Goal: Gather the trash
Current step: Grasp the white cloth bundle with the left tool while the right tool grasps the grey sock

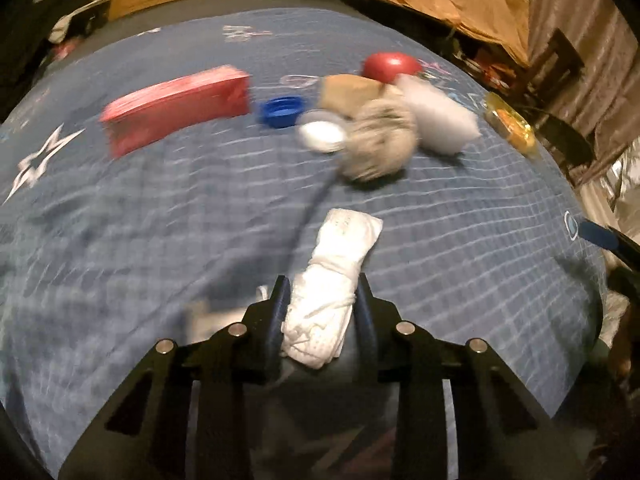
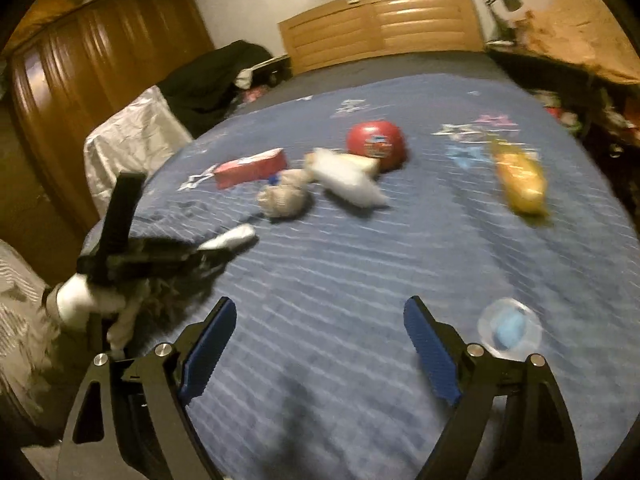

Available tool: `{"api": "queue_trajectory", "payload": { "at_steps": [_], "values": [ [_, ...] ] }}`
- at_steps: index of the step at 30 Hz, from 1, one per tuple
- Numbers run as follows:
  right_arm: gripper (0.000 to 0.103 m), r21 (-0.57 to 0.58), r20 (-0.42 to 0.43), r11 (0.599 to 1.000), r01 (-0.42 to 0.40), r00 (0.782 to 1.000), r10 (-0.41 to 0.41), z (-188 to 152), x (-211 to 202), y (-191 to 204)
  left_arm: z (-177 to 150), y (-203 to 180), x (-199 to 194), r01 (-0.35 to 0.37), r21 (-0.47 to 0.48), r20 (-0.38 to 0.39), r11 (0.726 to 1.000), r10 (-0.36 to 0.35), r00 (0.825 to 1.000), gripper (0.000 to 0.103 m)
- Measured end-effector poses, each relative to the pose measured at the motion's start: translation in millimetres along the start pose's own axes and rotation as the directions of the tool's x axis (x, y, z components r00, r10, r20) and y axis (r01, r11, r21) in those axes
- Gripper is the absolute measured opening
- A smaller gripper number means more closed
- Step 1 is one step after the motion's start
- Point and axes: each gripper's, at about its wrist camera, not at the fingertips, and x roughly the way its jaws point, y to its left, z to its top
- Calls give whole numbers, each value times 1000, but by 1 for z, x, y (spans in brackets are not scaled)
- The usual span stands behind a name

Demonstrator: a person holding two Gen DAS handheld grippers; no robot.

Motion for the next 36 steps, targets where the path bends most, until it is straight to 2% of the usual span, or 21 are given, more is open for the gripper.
{"api": "queue_trajectory", "payload": {
  "at_steps": [4,7,9,11,13,17,21,25,26,28,31,34,36],
  "values": [
    [82,-1,-35,1000,-29,999,29,19,40,14,-12,37,-19,-49,-57,31,997,50,998,31],
    [81,-16,-62,1000,-27,998,26,27,62,21,-8,53,-17,-49,-90,25,995,51,998,32],
    [80,-32,-57,999,-14,998,12,30,69,25,-10,53,-13,-42,-76,13,996,43,999,37],
    [79,-55,-27,998,22,999,-23,39,70,25,-7,50,-12,-31,-54,17,998,31,999,56],
    [77,-73,16,995,72,997,-71,51,66,19,-1,37,-5,-29,-35,24,999,30,999,59],
    [75,-91,37,985,150,988,-147,73,70,3,6,36,5,-37,-35,16,999,37,999,59],
    [72,-81,35,983,166,986,-164,84,74,-11,0,36,5,-32,-30,21,999,33,999,57],
    [70,-94,10,982,162,987,-162,85,86,-14,-6,33,2,-61,-15,27,998,61,998,38],
    [70,-91,9,982,165,986,-165,82,86,-11,-6,31,2,-62,-19,28,998,63,998,36],
    [68,-77,11,988,135,991,-134,81,85,0,-9,31,1,-63,-29,31,998,64,997,35],
    [68,-2,-36,1000,-2,999,2,79,97,18,-11,32,1,-70,-31,30,997,71,997,35],
    [68,29,-81,1000,-5,997,7,78,122,26,-9,33,2,-74,-33,28,997,75,997,35],
    [72,41,-89,999,16,996,-12,78,135,29,-8,33,2,-68,-40,28,997,69,997,35]
  ]
}}
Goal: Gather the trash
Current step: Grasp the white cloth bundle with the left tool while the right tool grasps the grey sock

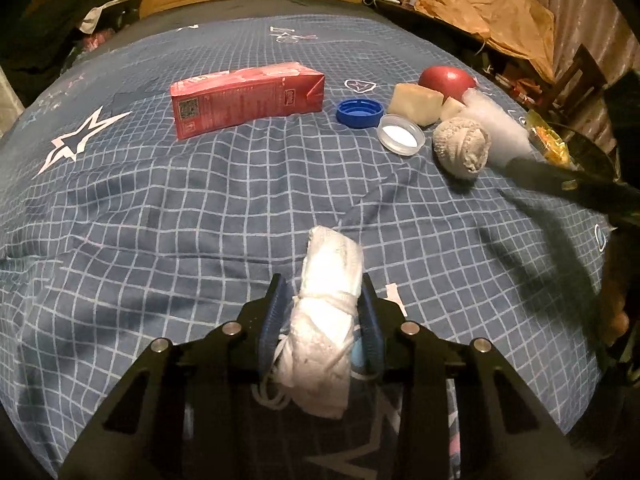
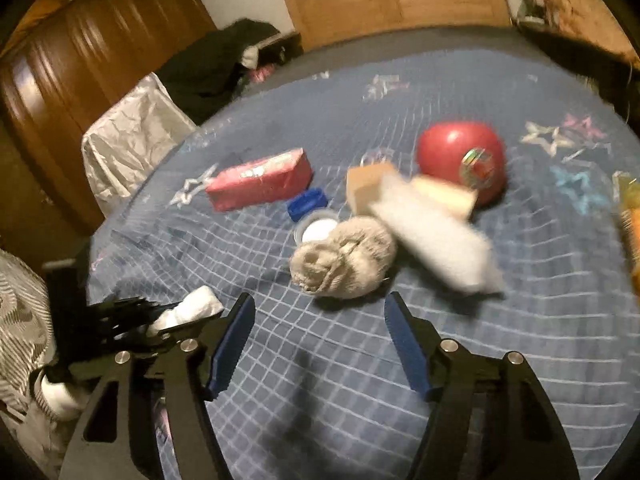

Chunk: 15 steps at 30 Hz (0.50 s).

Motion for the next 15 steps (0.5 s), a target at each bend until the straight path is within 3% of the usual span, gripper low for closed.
{"api": "queue_trajectory", "payload": {
  "at_steps": [3,8,10,11,15],
  "values": [
    [76,46,20,997,69,997,-70,8,16,-2,2,-2,1,3,-5,-1,1000,-3,1000,35],
    [76,79,18,993,90,996,-92,17,34,-7,3,0,2,2,-4,0,1000,-2,1000,35],
    [66,82,21,991,104,994,-106,17,39,-10,2,-1,2,-8,-3,5,1000,8,1000,35],
    [48,91,26,990,107,994,-110,16,38,-12,2,-2,1,-14,-4,9,1000,14,1000,35],
    [42,22,62,993,114,991,-115,6,18,-1,-6,-10,-7,-35,-18,35,999,35,999,25]
  ]
}}
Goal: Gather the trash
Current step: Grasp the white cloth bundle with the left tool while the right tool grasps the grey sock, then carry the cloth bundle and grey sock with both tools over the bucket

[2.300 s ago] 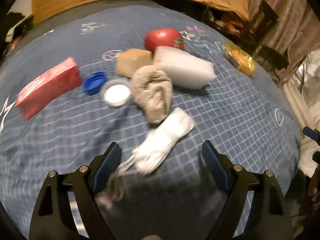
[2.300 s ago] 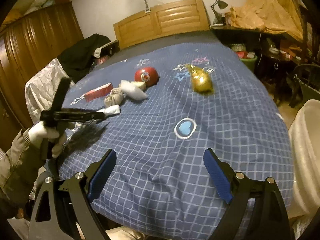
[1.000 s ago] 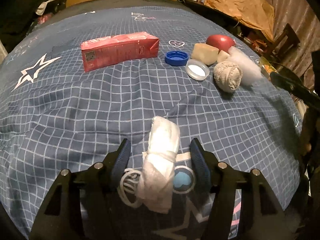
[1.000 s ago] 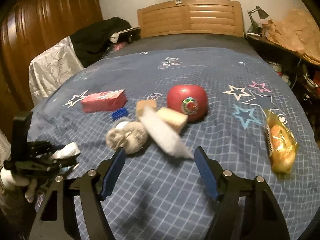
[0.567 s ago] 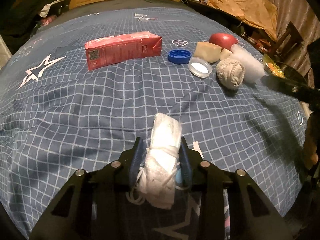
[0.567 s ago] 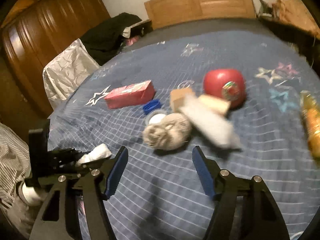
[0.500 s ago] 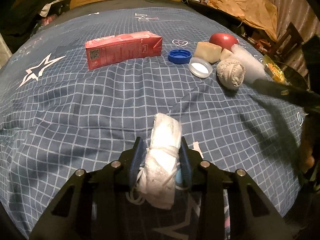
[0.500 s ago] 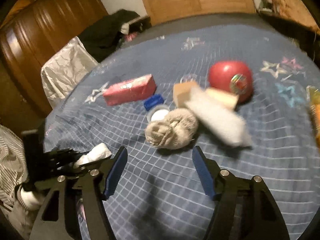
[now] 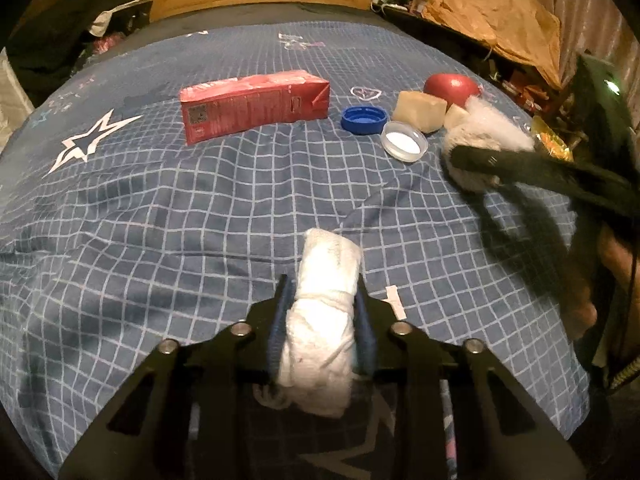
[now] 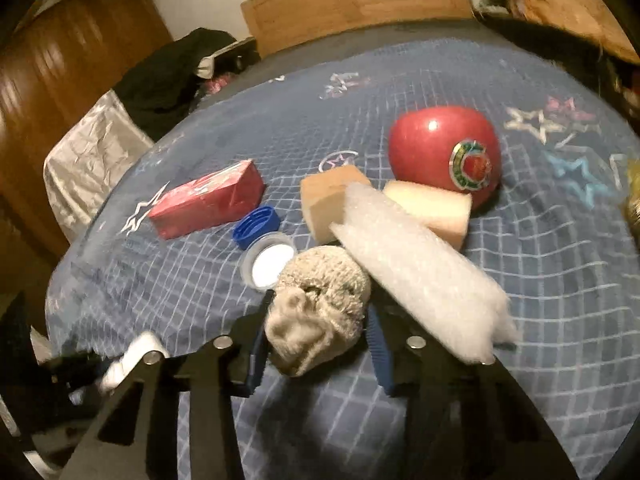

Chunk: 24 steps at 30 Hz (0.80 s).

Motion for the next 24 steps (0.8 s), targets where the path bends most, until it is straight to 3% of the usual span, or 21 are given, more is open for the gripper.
{"api": "queue_trajectory", "payload": {
  "at_steps": [6,13,18,24],
  "values": [
    [42,-134,99,990,39,995,-26,-33,-71,21,-10,-17,-19,29,-15,54,999,-28,998,24],
    [42,-148,251,985,93,966,-54,-69,-169,22,-14,-73,-77,63,13,197,998,-65,978,24],
    [42,-130,358,984,124,931,-70,-87,-228,23,-15,-115,-129,45,50,339,998,-60,939,24],
    [43,-99,484,982,163,870,-96,-113,-283,30,-24,-158,-166,-17,84,476,996,-25,879,25]
  ]
}}
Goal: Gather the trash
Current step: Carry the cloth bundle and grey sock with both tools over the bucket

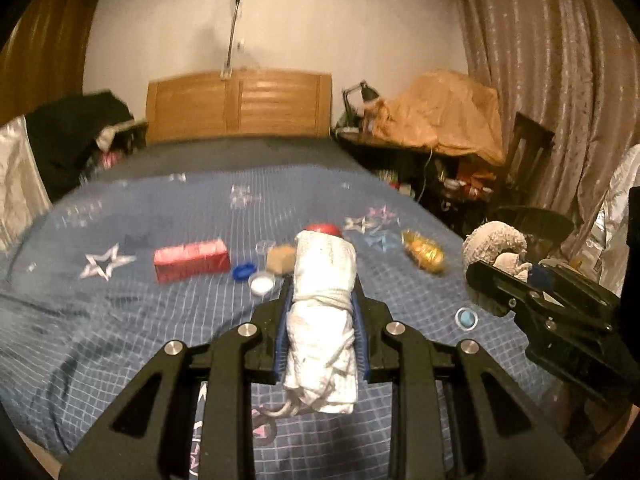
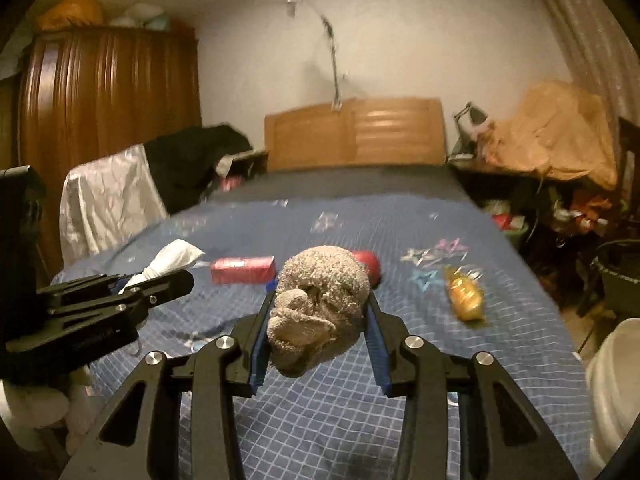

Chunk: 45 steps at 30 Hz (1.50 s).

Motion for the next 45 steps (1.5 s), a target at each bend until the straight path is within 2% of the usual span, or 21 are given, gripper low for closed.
{"api": "queue_trajectory", "payload": {
  "at_steps": [7,15,32,38,45],
  "values": [
    [43,-47,70,999,15,998,-11,8,-34,15,5,-15,-22,-34,17,90,999,33,995,25],
    [43,-40,69,999,15,998,-12,8,-42,16,8,-16,-24,-44,8,87,999,43,995,25],
    [43,-32,61,999,27,998,-25,12,-27,18,7,-17,-17,-34,11,61,999,33,998,25],
    [43,-17,42,996,83,996,-82,19,-23,-16,18,-36,2,11,45,39,999,-13,999,25],
    [43,-7,27,982,188,982,-188,35,-36,-82,33,-79,29,81,88,22,993,-83,996,25]
  ]
}}
